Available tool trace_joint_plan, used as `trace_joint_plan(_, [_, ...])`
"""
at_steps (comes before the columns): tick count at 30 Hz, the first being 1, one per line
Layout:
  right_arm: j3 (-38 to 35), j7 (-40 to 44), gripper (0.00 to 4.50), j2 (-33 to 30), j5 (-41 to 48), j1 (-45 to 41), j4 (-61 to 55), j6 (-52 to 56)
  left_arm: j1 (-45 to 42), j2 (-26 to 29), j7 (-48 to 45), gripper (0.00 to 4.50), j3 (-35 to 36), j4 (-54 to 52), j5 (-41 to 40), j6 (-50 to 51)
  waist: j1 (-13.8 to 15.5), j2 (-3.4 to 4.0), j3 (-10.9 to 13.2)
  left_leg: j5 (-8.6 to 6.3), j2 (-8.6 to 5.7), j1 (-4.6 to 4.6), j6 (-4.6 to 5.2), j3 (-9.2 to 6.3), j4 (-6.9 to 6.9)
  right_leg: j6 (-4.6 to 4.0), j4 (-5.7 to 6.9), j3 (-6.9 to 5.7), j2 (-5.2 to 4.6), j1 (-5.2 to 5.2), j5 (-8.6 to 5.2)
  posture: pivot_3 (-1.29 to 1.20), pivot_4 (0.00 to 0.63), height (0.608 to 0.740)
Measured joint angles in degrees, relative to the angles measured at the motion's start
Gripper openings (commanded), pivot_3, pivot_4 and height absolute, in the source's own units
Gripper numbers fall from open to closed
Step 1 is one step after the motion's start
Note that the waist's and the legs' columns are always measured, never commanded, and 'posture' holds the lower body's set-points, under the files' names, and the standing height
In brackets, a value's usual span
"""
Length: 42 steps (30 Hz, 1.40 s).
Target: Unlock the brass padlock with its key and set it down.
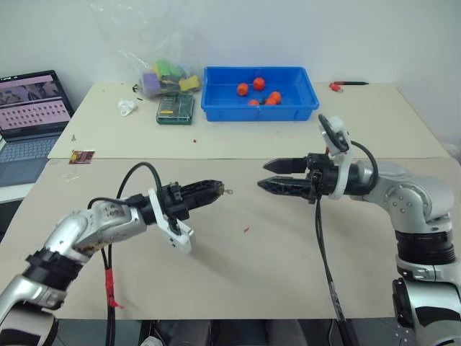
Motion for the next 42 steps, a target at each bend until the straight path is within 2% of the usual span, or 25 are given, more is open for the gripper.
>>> trace_joint_plan(3, [0.3,0.4,4.50,-0.6,0.3,0.8,-1.0,0.9,-0.8,-1.8,-1.7,0.95,0.0,0.8,-0.1,-0.7,-0.3,0.00,0.0,0.00,0.01,-0.01,0.00,0.03,0.00,0.01,0.05,0.00,0.01,-0.03,0.00,0.00,0.150,0.740])
trace_joint_plan(7, [1.0,-0.6,3.43,0.3,0.2,0.9,-2.0,1.0,-1.9,-4.9,-5.2,0.85,0.0,0.5,-1.7,0.3,-0.9,0.00,0.0,0.01,0.02,0.01,-0.01,0.06,0.05,0.01,0.06,0.00,0.01,-0.02,0.01,0.00,0.150,0.740])
trace_joint_plan(9, [2.1,-1.0,2.70,0.9,0.0,1.2,-2.5,0.9,-1.9,-5.8,-6.1,0.85,0.0,0.0,-2.2,0.6,-1.2,0.00,0.0,0.01,0.03,0.01,-0.02,0.06,0.05,0.01,0.08,0.00,0.02,-0.02,0.01,0.00,0.150,0.740])
trace_joint_plan(21, [6.0,-3.0,2.70,4.6,-3.7,2.3,-2.7,-2.4,-0.8,-9.5,-7.7,0.85,0.9,1.3,-2.1,1.2,-1.4,0.00,0.0,0.02,0.00,0.05,-0.03,0.07,0.12,0.01,0.54,0.02,0.00,-0.06,0.00,0.00,0.150,0.740])
trace_joint_plan(22, [6.0,-3.0,2.17,4.7,-3.8,2.2,-2.5,-2.5,-0.8,-9.6,-7.7,0.85,1.0,1.5,-1.7,1.1,-1.4,0.00,0.0,0.02,0.00,0.05,-0.03,0.07,0.12,0.01,0.54,0.02,0.00,-0.06,0.01,0.00,0.150,0.740])
trace_joint_plan(25, [6.0,-3.1,1.31,4.7,-4.2,1.8,-2.1,-2.6,-0.7,-10.0,-7.3,0.85,1.2,2.1,-0.6,0.2,-1.4,0.00,0.0,0.02,0.00,0.05,-0.03,0.07,0.12,0.01,0.54,0.02,0.00,-0.06,0.01,0.00,0.150,0.740])
trace_joint_plan(28, [6.0,-3.3,0.26,4.6,-4.3,1.7,-1.9,-2.5,-0.1,-10.3,-6.4,0.85,1.3,2.7,0.1,-0.7,-1.4,0.00,0.0,0.02,0.00,0.05,-0.03,0.07,0.12,0.01,0.55,0.02,0.00,-0.06,0.00,0.00,0.150,0.740])
trace_joint_plan(29, [6.0,-3.3,0.05,4.6,-4.3,1.7,-1.9,-2.5,-0.1,-10.3,-6.0,0.85,1.3,2.8,0.3,-1.1,-1.4,0.00,0.0,0.02,0.00,0.05,-0.03,0.07,0.12,0.01,0.55,0.02,0.00,-0.06,0.01,0.00,0.150,0.740])
trace_joint_plan(37, [5.2,-3.9,0.05,4.5,-3.6,1.8,-1.7,-1.2,-0.8,-11.3,-2.7,0.85,2.1,4.9,3.6,-3.3,-1.4,0.00,0.0,0.02,0.00,0.06,-0.03,0.07,0.12,0.01,0.58,0.02,0.00,-0.06,0.01,0.00,0.150,0.740])
trace_joint_plan(42, [1.3,-6.5,0.05,6.3,2.9,0.4,0.8,6.6,-1.7,-11.6,2.3,0.85,4.5,4.2,9.6,-5.9,-1.5,0.00,0.0,0.02,0.01,0.06,-0.04,0.08,0.12,0.00,0.57,0.03,0.00,-0.06,0.01,0.00,0.150,0.740])
